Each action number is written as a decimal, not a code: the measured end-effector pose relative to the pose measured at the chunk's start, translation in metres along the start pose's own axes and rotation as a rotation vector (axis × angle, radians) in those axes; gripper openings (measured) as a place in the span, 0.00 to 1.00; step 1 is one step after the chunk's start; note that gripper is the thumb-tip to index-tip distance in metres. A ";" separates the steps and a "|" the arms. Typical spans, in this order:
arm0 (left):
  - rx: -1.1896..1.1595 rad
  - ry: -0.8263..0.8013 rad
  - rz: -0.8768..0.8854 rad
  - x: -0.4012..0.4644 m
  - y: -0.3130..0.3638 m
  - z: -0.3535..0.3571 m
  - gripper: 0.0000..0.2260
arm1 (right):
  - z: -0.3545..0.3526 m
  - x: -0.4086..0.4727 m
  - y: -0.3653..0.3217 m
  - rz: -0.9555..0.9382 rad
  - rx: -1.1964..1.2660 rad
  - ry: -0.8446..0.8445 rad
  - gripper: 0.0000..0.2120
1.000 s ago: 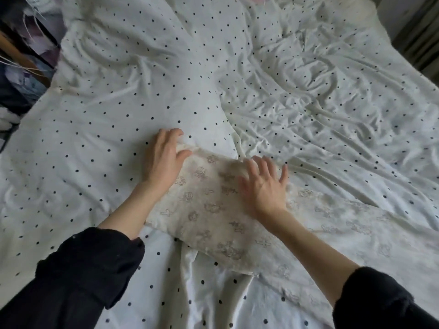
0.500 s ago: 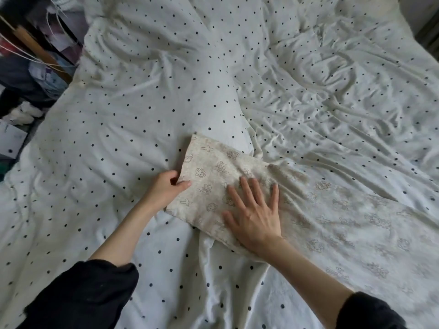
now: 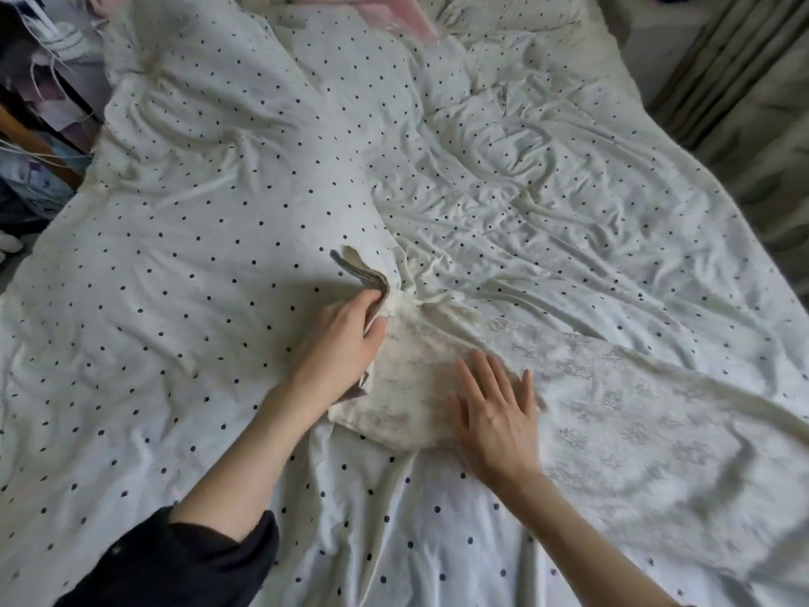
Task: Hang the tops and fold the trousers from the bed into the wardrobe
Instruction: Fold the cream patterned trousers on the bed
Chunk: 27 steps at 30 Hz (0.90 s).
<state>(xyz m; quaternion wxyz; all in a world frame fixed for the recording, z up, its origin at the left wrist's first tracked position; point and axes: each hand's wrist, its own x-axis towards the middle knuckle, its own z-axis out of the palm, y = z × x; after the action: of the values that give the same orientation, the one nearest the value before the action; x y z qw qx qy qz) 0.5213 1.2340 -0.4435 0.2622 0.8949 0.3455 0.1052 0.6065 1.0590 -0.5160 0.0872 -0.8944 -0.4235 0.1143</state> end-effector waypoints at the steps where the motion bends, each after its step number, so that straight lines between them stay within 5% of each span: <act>1: -0.003 -0.034 0.035 -0.001 0.017 0.010 0.15 | -0.005 -0.002 0.013 0.030 0.008 -0.010 0.21; 6: 0.035 -0.307 0.183 -0.025 0.089 0.087 0.18 | -0.019 -0.026 0.088 0.091 0.167 -0.010 0.33; 8: 0.100 -0.464 0.239 -0.037 0.099 0.104 0.20 | -0.019 -0.036 0.104 0.144 0.276 0.023 0.30; 11: 0.007 -0.399 0.223 -0.043 0.093 0.102 0.18 | -0.018 -0.048 0.112 0.164 0.391 0.099 0.27; 16: 0.091 -0.097 -0.028 -0.025 0.026 0.078 0.15 | -0.009 -0.041 0.085 0.030 0.251 0.191 0.27; 21: -0.217 -0.141 -0.456 -0.016 -0.010 0.070 0.20 | -0.007 -0.011 0.052 -0.149 0.168 0.161 0.27; 27: -0.616 -0.277 -0.680 -0.013 -0.024 0.061 0.11 | 0.017 -0.008 0.058 -0.119 0.003 -0.016 0.33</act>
<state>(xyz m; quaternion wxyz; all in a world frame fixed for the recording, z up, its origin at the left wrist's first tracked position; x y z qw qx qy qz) 0.5209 1.2162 -0.5083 0.5784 0.6173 0.5333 -0.0093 0.6398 1.0180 -0.5458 0.0916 -0.8665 -0.4766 0.1166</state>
